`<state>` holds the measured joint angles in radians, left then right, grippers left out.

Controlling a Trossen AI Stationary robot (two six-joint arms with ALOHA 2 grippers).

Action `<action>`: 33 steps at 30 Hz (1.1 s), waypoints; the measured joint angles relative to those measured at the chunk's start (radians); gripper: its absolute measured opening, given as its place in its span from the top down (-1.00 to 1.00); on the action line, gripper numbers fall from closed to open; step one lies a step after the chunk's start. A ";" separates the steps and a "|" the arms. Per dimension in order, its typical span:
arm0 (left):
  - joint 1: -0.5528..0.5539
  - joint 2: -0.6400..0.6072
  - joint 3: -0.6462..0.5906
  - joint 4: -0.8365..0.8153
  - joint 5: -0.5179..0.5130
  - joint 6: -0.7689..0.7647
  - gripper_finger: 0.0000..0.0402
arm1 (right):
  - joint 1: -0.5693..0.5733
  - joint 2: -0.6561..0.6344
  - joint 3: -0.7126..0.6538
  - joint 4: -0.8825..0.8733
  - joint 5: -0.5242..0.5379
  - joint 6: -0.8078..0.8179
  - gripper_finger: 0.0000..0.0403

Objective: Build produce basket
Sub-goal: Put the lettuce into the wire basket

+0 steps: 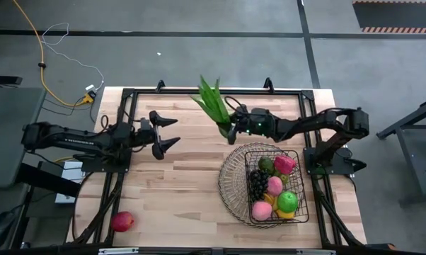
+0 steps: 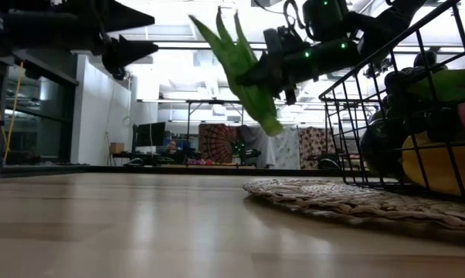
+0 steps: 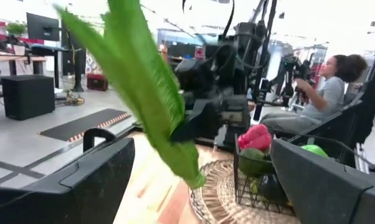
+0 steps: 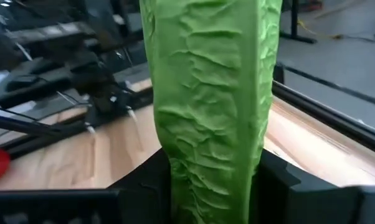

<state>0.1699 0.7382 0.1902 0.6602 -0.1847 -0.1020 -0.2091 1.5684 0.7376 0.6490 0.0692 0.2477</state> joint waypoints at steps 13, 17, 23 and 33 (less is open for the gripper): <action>0.000 0.164 0.000 0.159 -0.044 0.019 -0.80 | 0.026 -0.004 0.000 0.034 0.007 -0.021 0.30; 0.000 0.168 0.000 0.158 -0.044 0.034 -0.80 | 0.027 -0.004 0.000 0.038 0.007 -0.029 0.30; 0.000 0.168 0.001 0.163 -0.087 0.035 -0.80 | 0.027 -0.004 0.000 0.056 0.007 -0.035 0.30; 0.000 0.174 0.001 0.168 -0.044 0.051 -0.80 | 0.027 -0.004 0.000 0.057 0.007 -0.047 0.30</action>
<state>0.1699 0.9123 0.1913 0.8285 -0.2282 -0.0506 -0.1825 1.5646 0.7376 0.7059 0.0757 0.2008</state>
